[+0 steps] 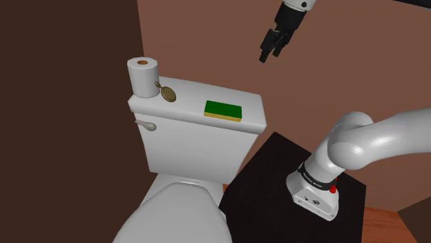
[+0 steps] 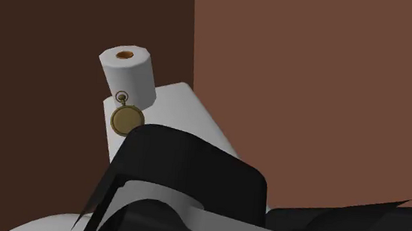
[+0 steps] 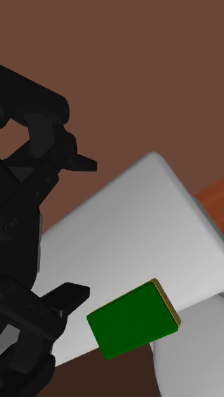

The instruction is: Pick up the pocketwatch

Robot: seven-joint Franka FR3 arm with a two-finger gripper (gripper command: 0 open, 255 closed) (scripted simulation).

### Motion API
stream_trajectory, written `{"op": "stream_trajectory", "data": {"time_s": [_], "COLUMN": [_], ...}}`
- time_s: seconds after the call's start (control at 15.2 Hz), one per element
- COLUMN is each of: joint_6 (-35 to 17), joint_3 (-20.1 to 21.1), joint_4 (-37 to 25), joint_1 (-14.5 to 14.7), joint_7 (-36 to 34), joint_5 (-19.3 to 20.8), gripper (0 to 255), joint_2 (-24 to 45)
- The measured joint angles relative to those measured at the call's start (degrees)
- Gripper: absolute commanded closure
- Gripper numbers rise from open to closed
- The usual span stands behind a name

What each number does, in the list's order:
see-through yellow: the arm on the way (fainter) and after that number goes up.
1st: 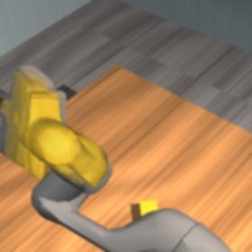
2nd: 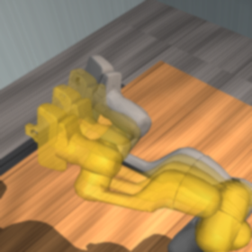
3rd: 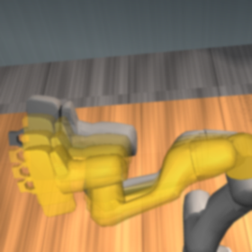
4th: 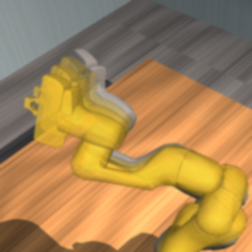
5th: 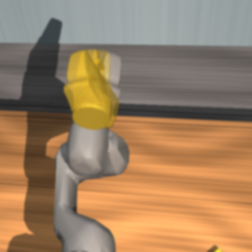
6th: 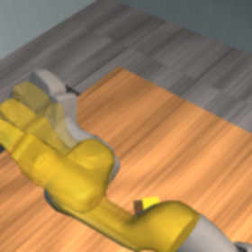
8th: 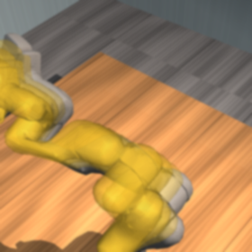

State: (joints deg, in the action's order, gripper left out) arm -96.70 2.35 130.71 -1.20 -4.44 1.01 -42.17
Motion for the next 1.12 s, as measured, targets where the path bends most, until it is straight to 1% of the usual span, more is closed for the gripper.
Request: {"op": "stream_trajectory", "data": {"time_s": [0.13, 0.46, 0.92, 1.12], "joint_6": [-0.78, -8.28, -19.06, -23.31], "joint_3": [0.17, 2.68, 6.62, 8.01], "joint_4": [-0.07, 0.89, -1.14, -2.71], "joint_1": [0.13, 1.75, 3.80, 4.40], "joint_7": [-0.12, -2.10, -4.94, -5.79], "joint_5": [-0.19, -2.22, -4.17, -4.40], "gripper": [0, 0, 0, 0], "joint_2": [0.73, 5.87, 16.23, 20.94]}}
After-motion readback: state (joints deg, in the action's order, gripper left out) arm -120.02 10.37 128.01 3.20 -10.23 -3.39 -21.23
